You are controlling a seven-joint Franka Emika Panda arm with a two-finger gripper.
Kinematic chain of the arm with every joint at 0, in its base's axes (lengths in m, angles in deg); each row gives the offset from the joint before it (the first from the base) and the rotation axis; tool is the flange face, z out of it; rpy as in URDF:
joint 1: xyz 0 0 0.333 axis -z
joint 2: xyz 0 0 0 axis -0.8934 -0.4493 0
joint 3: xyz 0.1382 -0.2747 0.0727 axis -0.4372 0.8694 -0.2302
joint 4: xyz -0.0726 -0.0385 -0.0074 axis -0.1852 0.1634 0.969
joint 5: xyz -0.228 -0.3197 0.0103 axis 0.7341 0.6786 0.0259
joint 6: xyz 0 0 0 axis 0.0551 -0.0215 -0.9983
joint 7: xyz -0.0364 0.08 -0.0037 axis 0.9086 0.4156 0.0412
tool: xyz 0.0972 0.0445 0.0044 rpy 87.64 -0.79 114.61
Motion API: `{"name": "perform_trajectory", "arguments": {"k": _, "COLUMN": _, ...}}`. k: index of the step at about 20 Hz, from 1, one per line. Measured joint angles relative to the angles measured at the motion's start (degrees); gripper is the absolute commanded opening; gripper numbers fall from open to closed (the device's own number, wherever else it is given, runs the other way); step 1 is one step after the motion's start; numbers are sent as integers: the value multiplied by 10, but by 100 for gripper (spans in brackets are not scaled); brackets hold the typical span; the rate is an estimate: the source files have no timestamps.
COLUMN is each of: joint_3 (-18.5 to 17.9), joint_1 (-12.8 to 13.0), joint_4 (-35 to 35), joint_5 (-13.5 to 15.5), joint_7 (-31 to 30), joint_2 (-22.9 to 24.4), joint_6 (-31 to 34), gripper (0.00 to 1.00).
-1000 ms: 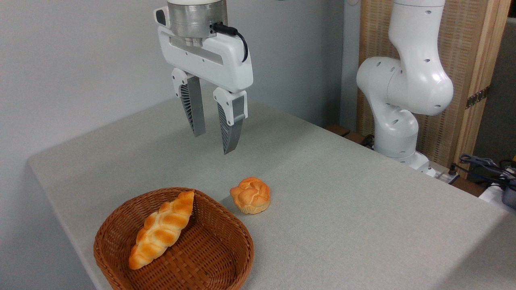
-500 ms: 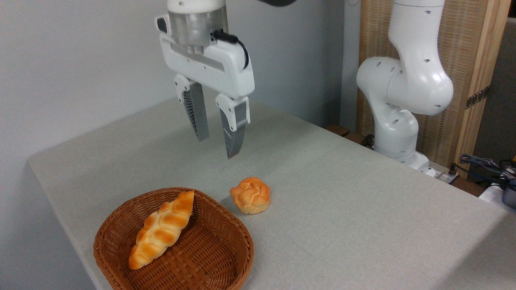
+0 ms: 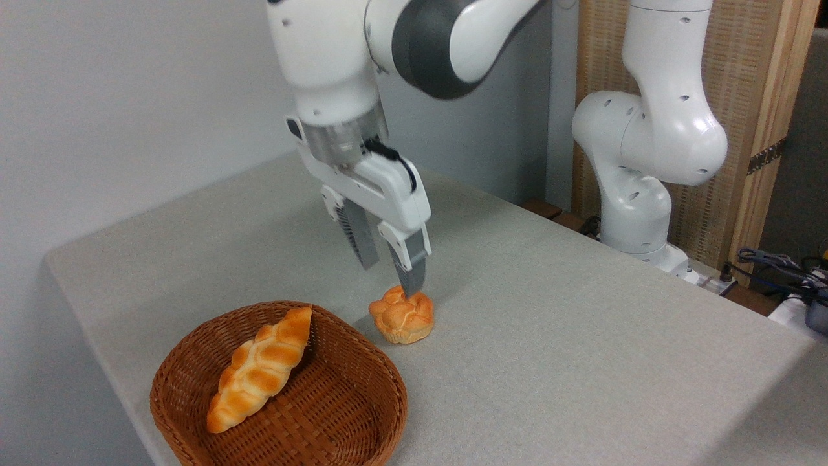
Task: Put bread into the basket
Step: 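Lower the open gripper down around the round orange bun, then close the gripper fingers on the round orange bun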
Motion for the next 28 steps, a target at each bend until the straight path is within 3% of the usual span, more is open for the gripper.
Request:
{"name": "perform_trajectory", "arguments": {"k": 5, "joint_3": 1, "joint_1": 2, "joint_4": -35, "joint_5": 0, "joint_7": 27, "joint_2": -1, "joint_6": -18, "gripper": 100}}
{"name": "perform_trajectory", "arguments": {"k": 9, "joint_3": 4, "joint_1": 15, "joint_4": -62, "joint_5": 0, "joint_7": 32, "joint_2": -7, "joint_6": -69, "gripper": 100}}
{"name": "perform_trajectory", "arguments": {"k": 17, "joint_3": 5, "joint_1": 32, "joint_4": -67, "joint_5": -2, "joint_7": 37, "joint_2": -26, "joint_6": -88, "gripper": 100}}
{"name": "perform_trajectory", "arguments": {"k": 18, "joint_3": 5, "joint_1": 32, "joint_4": -67, "joint_5": -2, "joint_7": 41, "joint_2": -26, "joint_6": -88, "gripper": 97}}
{"name": "perform_trajectory", "arguments": {"k": 21, "joint_3": 5, "joint_1": 32, "joint_4": -69, "joint_5": -22, "joint_7": 65, "joint_2": -26, "joint_6": -88, "gripper": 65}}
{"name": "perform_trajectory", "arguments": {"k": 23, "joint_3": 5, "joint_1": 32, "joint_4": -70, "joint_5": -35, "joint_7": 70, "joint_2": -26, "joint_6": -88, "gripper": 52}}
{"name": "perform_trajectory", "arguments": {"k": 28, "joint_3": 5, "joint_1": 32, "joint_4": -72, "joint_5": -42, "joint_7": 74, "joint_2": -28, "joint_6": -88, "gripper": 51}}
